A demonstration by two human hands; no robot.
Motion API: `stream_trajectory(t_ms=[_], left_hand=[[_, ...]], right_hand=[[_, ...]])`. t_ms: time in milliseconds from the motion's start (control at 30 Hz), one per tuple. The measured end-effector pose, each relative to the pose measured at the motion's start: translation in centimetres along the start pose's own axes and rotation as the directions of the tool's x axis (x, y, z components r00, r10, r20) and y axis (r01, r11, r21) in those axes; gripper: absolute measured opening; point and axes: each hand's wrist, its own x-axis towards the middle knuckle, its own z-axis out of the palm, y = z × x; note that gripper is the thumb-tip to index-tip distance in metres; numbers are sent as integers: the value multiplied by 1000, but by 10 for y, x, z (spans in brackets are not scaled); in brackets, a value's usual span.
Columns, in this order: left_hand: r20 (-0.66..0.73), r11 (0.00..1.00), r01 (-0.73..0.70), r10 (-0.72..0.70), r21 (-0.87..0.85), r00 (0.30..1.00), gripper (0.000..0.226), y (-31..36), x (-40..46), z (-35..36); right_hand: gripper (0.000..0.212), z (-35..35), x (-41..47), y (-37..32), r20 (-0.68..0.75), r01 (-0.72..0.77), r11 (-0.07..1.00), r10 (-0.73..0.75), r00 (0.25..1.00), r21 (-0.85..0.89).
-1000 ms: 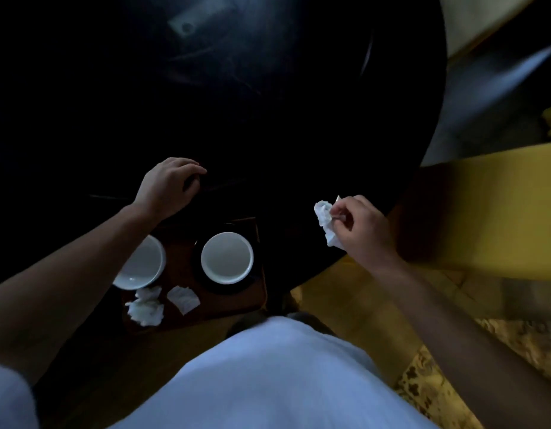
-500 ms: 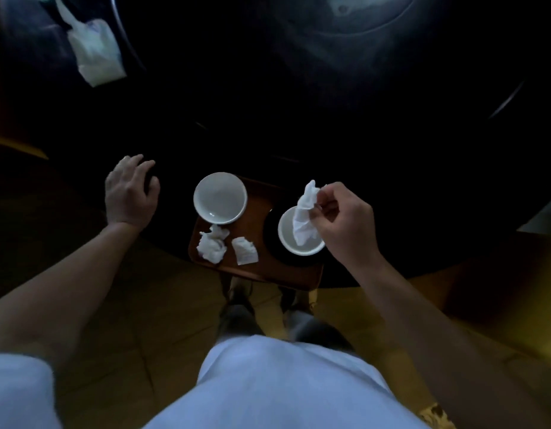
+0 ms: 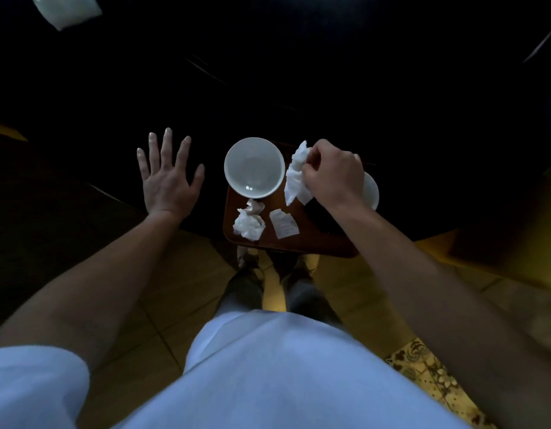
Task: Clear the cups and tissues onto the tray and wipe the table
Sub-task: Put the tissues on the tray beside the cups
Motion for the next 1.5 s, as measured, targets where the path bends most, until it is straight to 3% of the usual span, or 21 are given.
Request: stream_trajectory(t_ms=[367,633,700,867,1033,1133,1233,1367,1500], left_hand=[[-38,1000,-1,1,0,999,65,0,2,5],[-52,1000,-3,3,-1,999,65,1,2,4],[-56,1000,-9,8,-11,998,65,2,1,4],[-58,1000,-14,13,-22,998,65,2,0,2],[-45,1000,-24,23,-20,999,64,1,-1,2],[-36,998,-31,29,-56,999,63,0,-2,0],[-63,993,-97,92,-74,994,58,2,-15,-6],[-32,981,-168,166,-98,986,57,26,-53,-7],[10,980,-149,152,-129,988,58,52,-77,0]], right_hand=[[16,28,22,-14,183,7,964,44,982,-267],[22,23,22,-13,330,111,945,-4,944,-307],[28,16,20,-5,312,107,958,-19,950,-266],[31,-16,1,25,69,71,996,-67,995,-52],[35,-25,-18,46,78,51,997,-46,996,-53],[40,-26,-35,66,-17,-78,997,79,997,19],[42,-27,-64,100,-147,-295,930,330,933,219],[44,-9,-102,128,-31,-539,794,569,822,282],[45,10,-118,128,57,-552,795,557,828,252]])
